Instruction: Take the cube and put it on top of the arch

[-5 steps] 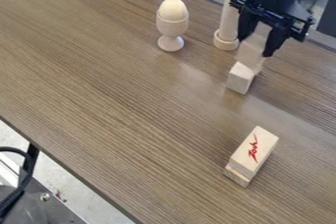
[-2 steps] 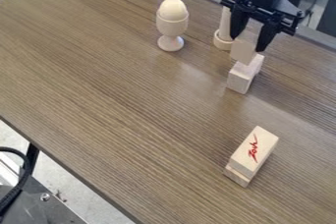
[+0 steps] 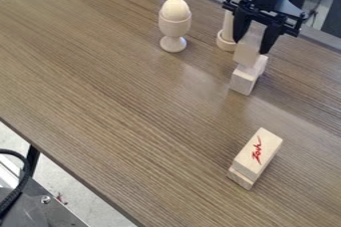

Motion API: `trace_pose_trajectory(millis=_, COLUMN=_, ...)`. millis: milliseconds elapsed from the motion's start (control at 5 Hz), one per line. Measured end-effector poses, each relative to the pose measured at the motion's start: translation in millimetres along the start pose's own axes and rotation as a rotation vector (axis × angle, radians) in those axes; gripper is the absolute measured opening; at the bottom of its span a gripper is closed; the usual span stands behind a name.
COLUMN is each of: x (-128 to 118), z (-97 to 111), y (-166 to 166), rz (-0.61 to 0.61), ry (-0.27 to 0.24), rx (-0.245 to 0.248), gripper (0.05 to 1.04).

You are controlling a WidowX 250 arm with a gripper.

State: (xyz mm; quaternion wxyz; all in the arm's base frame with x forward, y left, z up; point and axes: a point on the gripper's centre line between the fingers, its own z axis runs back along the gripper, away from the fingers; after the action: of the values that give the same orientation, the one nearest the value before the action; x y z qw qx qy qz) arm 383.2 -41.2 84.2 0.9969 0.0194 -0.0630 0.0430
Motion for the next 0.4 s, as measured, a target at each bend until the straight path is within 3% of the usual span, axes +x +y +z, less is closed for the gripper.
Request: trace_pose_trajectory(millis=400, x=0.4, z=0.0, y=-1.4, rz=0.010, ry=-0.002, rx=-0.009, gripper=0.534)
